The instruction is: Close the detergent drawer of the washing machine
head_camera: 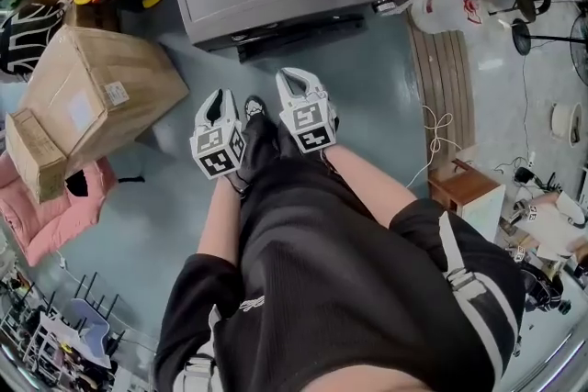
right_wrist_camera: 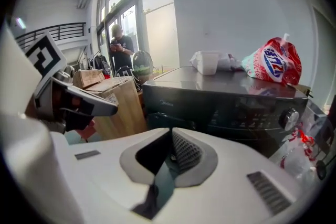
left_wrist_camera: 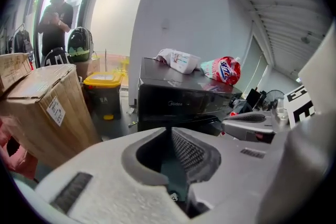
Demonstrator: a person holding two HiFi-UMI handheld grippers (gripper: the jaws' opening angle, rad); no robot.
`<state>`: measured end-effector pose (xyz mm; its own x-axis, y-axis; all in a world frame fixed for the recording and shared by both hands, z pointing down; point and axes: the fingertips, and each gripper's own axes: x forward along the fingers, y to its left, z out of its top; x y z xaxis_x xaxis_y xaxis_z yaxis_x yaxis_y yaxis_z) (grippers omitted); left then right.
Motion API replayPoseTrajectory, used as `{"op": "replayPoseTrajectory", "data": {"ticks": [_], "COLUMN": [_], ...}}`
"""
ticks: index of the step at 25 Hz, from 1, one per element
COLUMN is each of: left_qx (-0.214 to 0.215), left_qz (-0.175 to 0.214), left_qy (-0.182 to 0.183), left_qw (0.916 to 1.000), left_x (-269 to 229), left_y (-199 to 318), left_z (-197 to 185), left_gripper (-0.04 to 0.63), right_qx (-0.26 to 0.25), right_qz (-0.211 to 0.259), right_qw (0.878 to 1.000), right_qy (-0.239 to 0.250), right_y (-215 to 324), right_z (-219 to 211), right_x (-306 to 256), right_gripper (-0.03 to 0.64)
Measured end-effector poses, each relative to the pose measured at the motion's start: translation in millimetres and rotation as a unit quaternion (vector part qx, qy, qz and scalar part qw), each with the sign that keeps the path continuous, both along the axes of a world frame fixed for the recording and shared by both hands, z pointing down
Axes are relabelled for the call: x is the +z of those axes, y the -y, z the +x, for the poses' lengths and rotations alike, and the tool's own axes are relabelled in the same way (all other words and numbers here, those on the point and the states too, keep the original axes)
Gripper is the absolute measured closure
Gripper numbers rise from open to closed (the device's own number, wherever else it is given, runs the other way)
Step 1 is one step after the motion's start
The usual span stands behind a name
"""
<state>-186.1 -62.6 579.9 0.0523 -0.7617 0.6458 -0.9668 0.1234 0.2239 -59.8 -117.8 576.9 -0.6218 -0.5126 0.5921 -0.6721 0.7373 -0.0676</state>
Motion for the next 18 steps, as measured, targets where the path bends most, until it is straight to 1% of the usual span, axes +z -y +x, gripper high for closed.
{"op": "replayPoseTrajectory", "data": {"ticks": [1, 2, 5, 9, 11, 15, 18], "left_qx": [0.005, 0.012, 0.029, 0.03, 0.041, 0.068, 0.087], "left_qz": [0.005, 0.009, 0.016, 0.032, 0.041, 0.057, 0.068], "left_qy": [-0.002, -0.001, -0.001, -0.016, -0.019, -0.029, -0.047], "left_qw": [1.0, 0.9999, 0.9995, 0.9989, 0.9981, 0.9956, 0.9928], "left_x": [-2, -4, -9, -23, -28, -36, -38], "left_y": [-4, -7, -13, -19, -24, -45, -68], "left_z": [2, 4, 9, 10, 8, 4, 4], "left_gripper": [0.582, 0.588, 0.588, 0.588, 0.588, 0.588, 0.588], "right_qx": [-0.005, -0.009, -0.021, -0.025, -0.023, -0.004, 0.019], "right_qz": [0.002, 0.005, 0.006, -0.005, -0.002, 0.006, -0.006], "right_qw": [1.0, 1.0, 1.0, 1.0, 1.0, 1.0, 1.0], "right_qy": [0.0, -0.001, -0.005, 0.001, -0.005, -0.014, -0.019], "right_y": [-5, -10, -23, -43, -52, -75, -104], "right_z": [-1, -2, -2, -5, -6, -12, -14], "right_x": [-1, -2, -8, -11, -15, -22, -16], "right_gripper": [0.604, 0.611, 0.611, 0.611, 0.611, 0.611, 0.611]}}
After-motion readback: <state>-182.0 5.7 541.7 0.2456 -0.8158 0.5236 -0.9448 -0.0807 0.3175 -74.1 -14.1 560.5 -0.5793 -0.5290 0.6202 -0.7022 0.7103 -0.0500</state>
